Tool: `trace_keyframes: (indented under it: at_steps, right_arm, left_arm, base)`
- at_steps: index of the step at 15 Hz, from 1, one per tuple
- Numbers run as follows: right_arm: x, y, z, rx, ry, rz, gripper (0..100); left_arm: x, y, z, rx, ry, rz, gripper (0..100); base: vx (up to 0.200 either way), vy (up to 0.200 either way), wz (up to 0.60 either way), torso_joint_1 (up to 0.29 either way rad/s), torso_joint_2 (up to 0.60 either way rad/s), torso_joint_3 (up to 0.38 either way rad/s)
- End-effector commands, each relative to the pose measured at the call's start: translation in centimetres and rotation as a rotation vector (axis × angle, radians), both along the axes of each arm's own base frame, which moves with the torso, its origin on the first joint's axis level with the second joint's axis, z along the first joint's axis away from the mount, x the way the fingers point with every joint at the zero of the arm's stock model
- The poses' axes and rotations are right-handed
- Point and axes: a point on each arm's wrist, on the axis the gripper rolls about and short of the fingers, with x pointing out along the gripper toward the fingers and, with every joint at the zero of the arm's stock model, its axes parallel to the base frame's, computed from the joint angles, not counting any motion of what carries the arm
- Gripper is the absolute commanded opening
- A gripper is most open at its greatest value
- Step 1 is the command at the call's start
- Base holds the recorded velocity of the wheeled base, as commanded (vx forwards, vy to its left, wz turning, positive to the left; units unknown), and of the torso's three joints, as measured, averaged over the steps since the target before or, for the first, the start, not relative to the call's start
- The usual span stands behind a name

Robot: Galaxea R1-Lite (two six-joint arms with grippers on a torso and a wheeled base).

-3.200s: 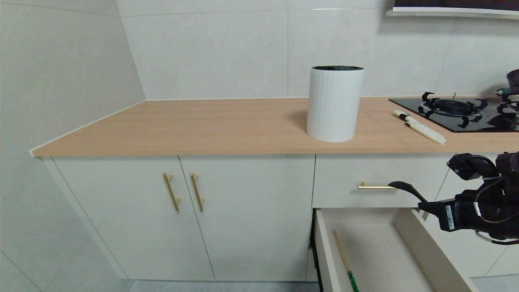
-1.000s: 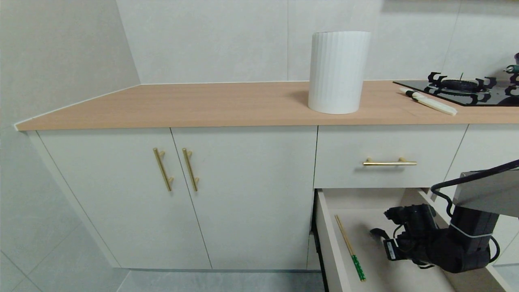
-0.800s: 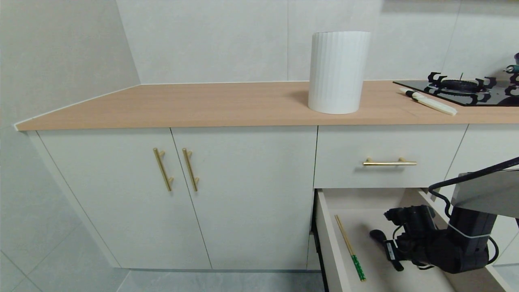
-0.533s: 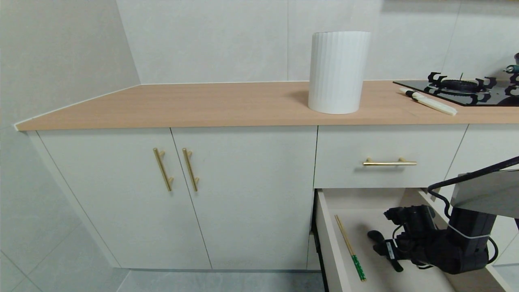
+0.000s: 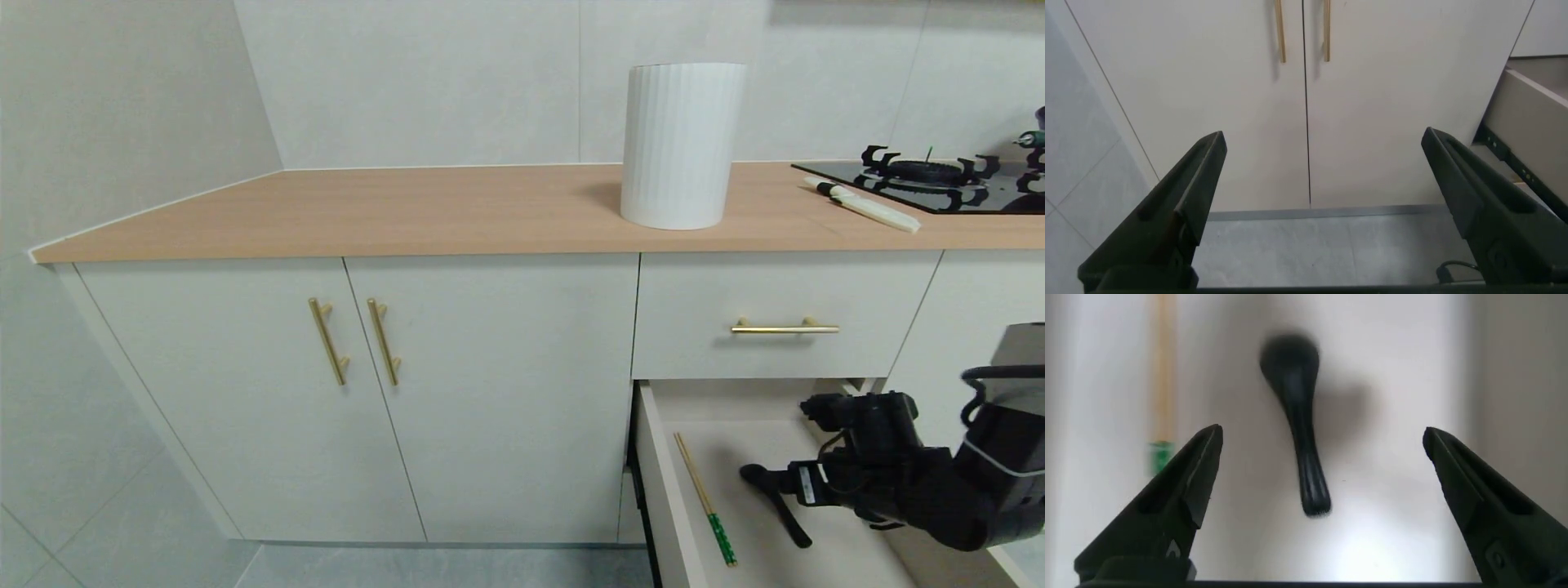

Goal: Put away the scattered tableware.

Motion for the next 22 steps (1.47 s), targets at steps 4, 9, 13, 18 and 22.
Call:
trace_keyframes:
  at_steps: [4, 9, 13, 18, 22]
  right_arm:
    - [-10.4, -0.1, 15.0, 0.166, -0.148, 0.191, 100]
    - [-14.1, 0.6, 18.0, 0.217, -0.096, 0.317, 100]
    - [-14.6, 0.9, 17.5, 0.194, -0.073, 0.361, 100]
    - [-15.6, 1.7, 17.0, 0.174, -0.004, 0.434, 100]
    - [-16.2, 2.2, 15.0, 0.089, 0.195, 0.547, 100]
  left_arm:
    - [0.0, 0.0, 0.0, 0.000, -0.001, 0.001, 100]
    - [0.0, 0.0, 0.0, 0.000, -0.001, 0.001, 100]
    - [0.0, 0.0, 0.0, 0.000, -0.001, 0.001, 100]
    - [0.0, 0.0, 0.0, 0.000, 0.001, 0.001, 100]
    - [0.0, 0.0, 0.0, 0.000, 0.001, 0.001, 100]
  base:
    - [0.000, 0.000, 0.00, 0.000, 0.00, 0.000]
    - [0.000, 0.000, 0.00, 0.000, 0.00, 0.000]
    - [-0.050, 0.000, 0.00, -0.001, 0.00, 0.001]
    - [-0.200, 0.000, 0.00, 0.000, 0.00, 0.004]
    - [-0.100, 0.000, 0.00, 0.000, 0.00, 0.000]
